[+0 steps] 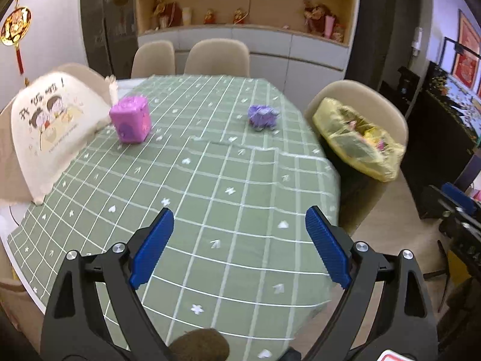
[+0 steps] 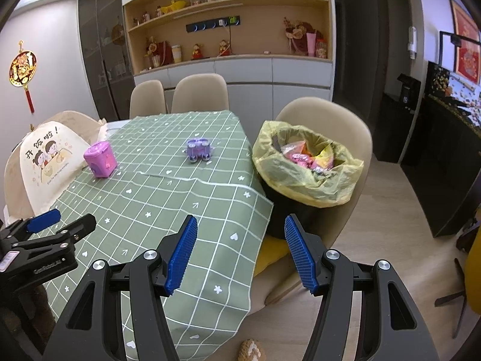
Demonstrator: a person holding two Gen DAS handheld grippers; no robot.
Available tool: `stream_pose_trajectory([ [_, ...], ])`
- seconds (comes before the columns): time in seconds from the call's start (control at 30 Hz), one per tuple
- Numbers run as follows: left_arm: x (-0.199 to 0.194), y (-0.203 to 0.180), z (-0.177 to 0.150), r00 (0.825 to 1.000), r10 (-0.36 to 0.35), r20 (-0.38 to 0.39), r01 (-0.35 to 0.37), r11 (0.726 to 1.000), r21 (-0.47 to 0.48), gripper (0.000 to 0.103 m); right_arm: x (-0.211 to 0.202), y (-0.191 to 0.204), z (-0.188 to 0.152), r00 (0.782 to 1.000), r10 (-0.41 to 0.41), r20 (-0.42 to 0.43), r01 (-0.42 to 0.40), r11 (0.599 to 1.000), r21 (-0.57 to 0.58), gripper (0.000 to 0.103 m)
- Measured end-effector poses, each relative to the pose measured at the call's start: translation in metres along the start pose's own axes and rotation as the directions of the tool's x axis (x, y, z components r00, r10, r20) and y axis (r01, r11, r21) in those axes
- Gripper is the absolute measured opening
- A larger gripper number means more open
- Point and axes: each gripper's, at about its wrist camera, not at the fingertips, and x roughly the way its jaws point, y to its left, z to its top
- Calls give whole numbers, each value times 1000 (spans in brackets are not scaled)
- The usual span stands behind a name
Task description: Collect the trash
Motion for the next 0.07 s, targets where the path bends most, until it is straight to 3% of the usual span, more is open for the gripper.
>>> stream_pose_trajectory([
  [0.07,20,18,-2,999,34,-24,-35,998,-43,85,8,5,1,1000,9,-19,-9,1000,-8,57],
])
